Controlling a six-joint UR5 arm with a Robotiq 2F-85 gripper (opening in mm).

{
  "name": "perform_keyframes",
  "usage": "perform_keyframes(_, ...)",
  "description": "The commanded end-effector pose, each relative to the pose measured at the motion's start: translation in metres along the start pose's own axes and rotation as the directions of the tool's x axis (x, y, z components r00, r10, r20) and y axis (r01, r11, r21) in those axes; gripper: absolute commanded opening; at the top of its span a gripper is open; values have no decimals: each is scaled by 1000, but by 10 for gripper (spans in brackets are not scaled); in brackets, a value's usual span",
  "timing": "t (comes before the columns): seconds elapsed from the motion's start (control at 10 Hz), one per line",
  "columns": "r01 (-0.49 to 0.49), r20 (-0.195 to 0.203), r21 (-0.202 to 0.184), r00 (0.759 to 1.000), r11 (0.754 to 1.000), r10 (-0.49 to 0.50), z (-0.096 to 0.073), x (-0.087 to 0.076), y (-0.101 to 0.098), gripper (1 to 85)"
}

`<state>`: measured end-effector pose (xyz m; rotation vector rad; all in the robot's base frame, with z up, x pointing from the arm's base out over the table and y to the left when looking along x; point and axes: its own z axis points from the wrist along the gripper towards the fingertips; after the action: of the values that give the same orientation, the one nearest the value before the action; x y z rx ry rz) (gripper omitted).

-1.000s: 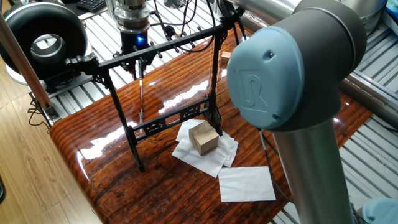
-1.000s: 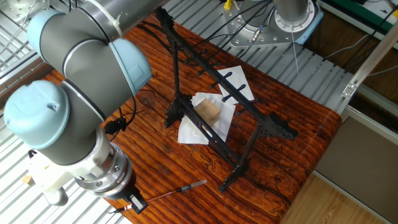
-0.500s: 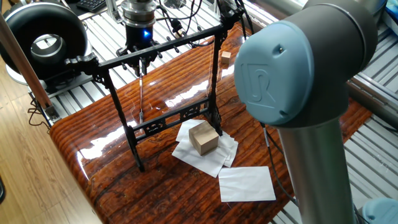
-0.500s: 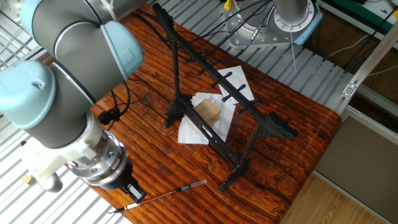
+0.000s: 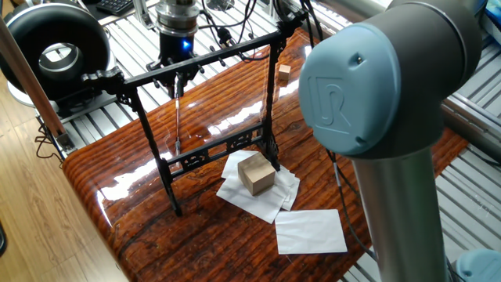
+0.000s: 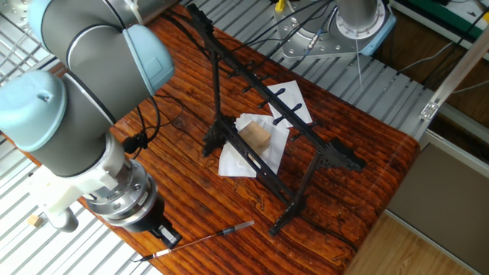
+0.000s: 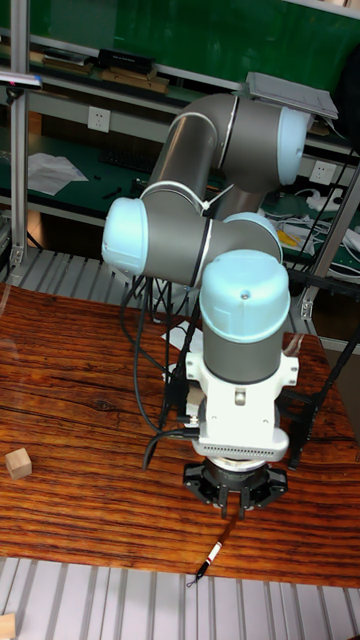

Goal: Place the brush on the pen rack

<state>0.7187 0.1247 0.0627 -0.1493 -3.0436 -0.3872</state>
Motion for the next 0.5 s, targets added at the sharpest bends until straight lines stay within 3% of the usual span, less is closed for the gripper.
perform_keyframes(0.0,7,6,-26,1000,1000,-7,3,0,1,257)
perform_keyframes(0.4,17,12,-41,1000,999,-17,6,2,1,253)
